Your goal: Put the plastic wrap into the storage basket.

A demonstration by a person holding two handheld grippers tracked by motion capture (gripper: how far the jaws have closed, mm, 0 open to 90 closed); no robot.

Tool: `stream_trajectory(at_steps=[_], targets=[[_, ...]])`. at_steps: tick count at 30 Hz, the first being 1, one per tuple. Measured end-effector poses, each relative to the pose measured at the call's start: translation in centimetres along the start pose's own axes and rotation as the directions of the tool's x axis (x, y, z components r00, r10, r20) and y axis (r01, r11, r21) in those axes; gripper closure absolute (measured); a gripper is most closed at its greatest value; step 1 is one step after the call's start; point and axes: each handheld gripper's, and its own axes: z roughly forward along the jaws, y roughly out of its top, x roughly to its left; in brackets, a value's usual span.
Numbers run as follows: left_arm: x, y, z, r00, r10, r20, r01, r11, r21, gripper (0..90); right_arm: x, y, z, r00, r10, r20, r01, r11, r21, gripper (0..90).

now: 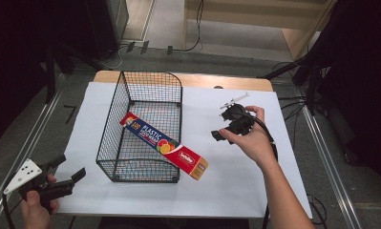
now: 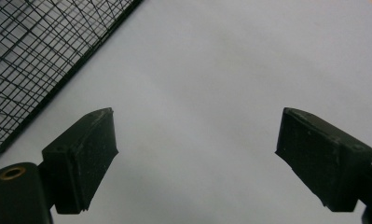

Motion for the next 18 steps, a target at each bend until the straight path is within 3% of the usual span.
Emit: stream_trajectory(at_steps=[14, 18], targets=[[-0.1, -0.1, 0.1, 1.0, 0.003, 0.0, -0.003, 1.0, 0.006, 8.8, -2.0, -6.1, 0.3, 0.9956, 0.092, -0.016, -0.093, 0.991, -0.092, 12.9], [-0.2, 0.0, 0.2, 1.0, 0.006, 0.0, -0.006, 1.0, 0.006, 8.8, -2.7, -8.1, -0.1, 0.9904, 0.133, -0.038, -0.137, 0.982, -0.129, 13.0]])
